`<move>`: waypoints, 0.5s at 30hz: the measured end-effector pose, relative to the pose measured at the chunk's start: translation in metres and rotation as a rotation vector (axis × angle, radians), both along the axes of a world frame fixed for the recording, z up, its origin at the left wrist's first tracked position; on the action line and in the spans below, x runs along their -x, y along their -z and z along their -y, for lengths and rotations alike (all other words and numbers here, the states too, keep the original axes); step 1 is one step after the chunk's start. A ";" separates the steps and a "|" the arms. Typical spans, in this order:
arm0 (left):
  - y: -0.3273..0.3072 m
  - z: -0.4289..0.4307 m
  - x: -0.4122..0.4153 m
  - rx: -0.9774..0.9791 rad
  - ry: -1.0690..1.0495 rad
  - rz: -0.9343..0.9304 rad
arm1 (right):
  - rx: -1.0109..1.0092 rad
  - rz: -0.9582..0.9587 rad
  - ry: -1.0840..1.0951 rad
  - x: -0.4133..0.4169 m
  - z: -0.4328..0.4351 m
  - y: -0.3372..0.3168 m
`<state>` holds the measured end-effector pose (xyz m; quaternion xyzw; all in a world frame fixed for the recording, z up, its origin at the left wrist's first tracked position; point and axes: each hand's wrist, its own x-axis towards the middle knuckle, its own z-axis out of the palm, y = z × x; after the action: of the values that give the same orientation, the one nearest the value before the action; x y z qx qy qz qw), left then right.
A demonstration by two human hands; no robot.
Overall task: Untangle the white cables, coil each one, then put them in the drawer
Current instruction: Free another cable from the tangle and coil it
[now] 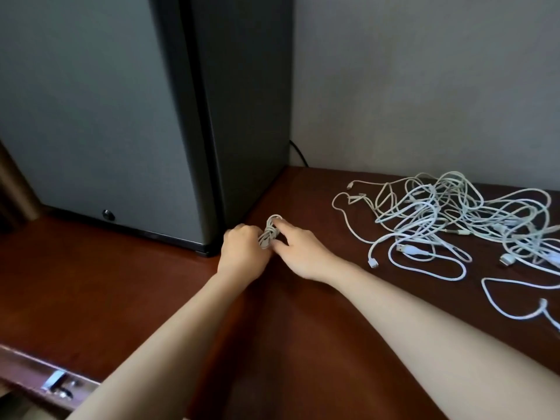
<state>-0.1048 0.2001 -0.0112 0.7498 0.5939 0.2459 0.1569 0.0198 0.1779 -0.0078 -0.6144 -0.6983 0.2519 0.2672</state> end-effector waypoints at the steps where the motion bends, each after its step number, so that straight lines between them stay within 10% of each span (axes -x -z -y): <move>1: -0.001 0.000 -0.001 0.002 -0.003 -0.036 | 0.003 0.005 -0.010 -0.001 0.003 0.000; 15: -0.028 0.062 -0.089 -0.150 0.288 0.121 | -0.260 0.044 0.106 -0.094 0.121 -0.064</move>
<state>-0.0155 0.1385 0.0167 0.8205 0.4499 0.3093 0.1695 0.1134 0.0571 0.0559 -0.6160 -0.6973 0.1315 0.3420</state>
